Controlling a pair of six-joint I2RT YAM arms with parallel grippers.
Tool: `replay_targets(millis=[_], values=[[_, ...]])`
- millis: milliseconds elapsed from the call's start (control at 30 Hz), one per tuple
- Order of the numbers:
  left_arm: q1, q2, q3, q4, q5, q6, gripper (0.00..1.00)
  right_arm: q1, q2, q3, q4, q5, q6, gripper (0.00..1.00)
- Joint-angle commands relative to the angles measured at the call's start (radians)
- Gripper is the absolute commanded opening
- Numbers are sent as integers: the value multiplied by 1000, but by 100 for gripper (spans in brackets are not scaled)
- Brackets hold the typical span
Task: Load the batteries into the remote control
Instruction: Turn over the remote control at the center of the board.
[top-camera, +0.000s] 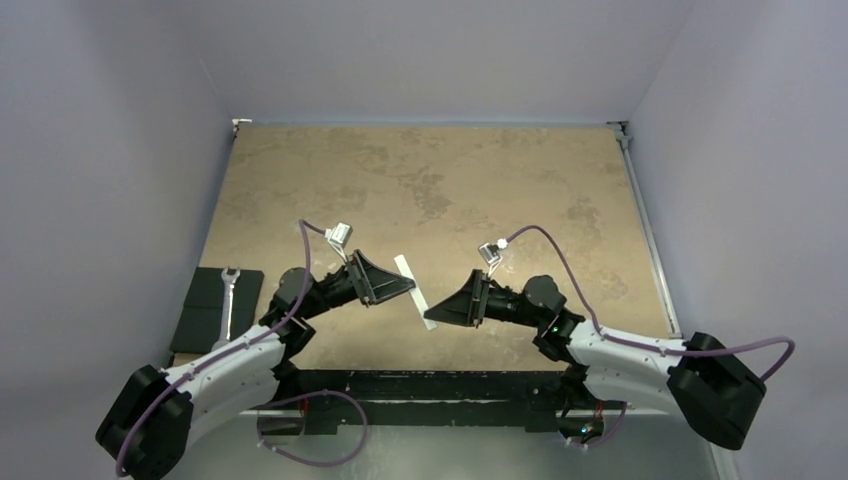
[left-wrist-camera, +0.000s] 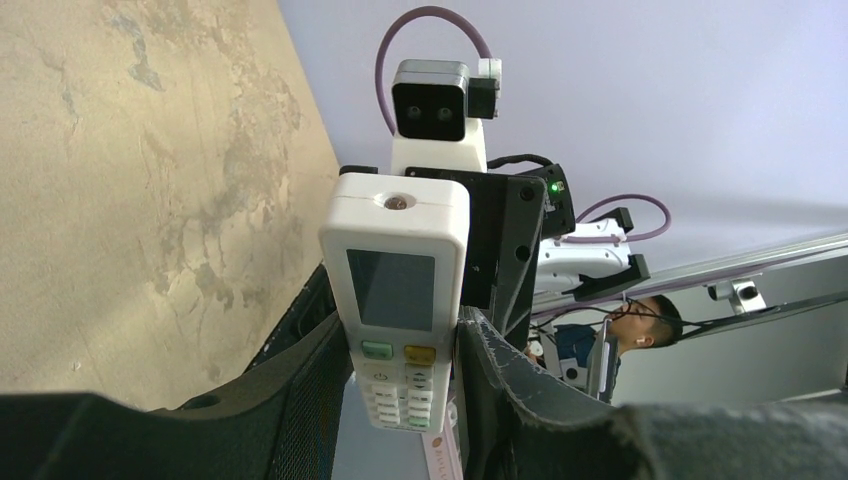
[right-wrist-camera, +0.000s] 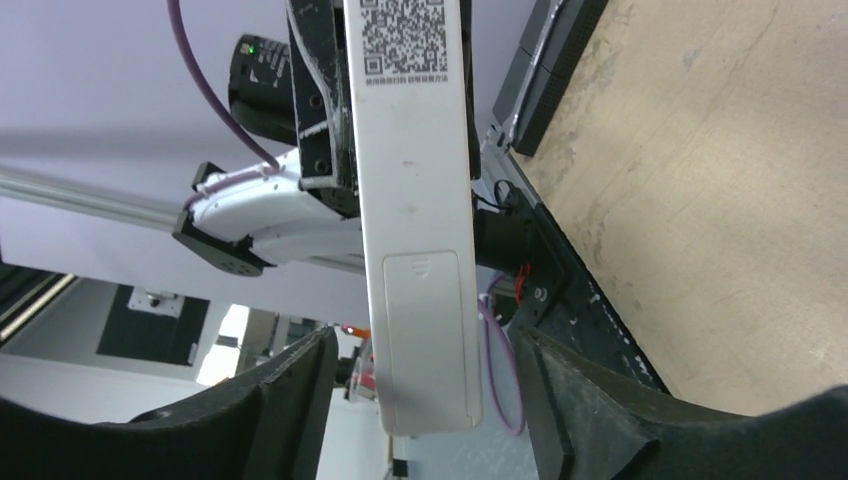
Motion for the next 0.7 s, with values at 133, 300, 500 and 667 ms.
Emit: replay_targets(millis=[133, 300, 500, 667], values=[[0, -13, 52, -78, -24, 78, 0, -5, -147, 106, -386, 65, -219, 83], [-23, -30, 130, -327, -87, 205, 0, -5, -200, 229, -722, 236, -385, 85], [-82, 19, 252, -591, -225, 338, 0, -5, -198, 372, -1048, 475, -527, 85], [-155, 134, 328, -691, -345, 403, 0, -5, -201, 432, -1190, 663, -550, 89]])
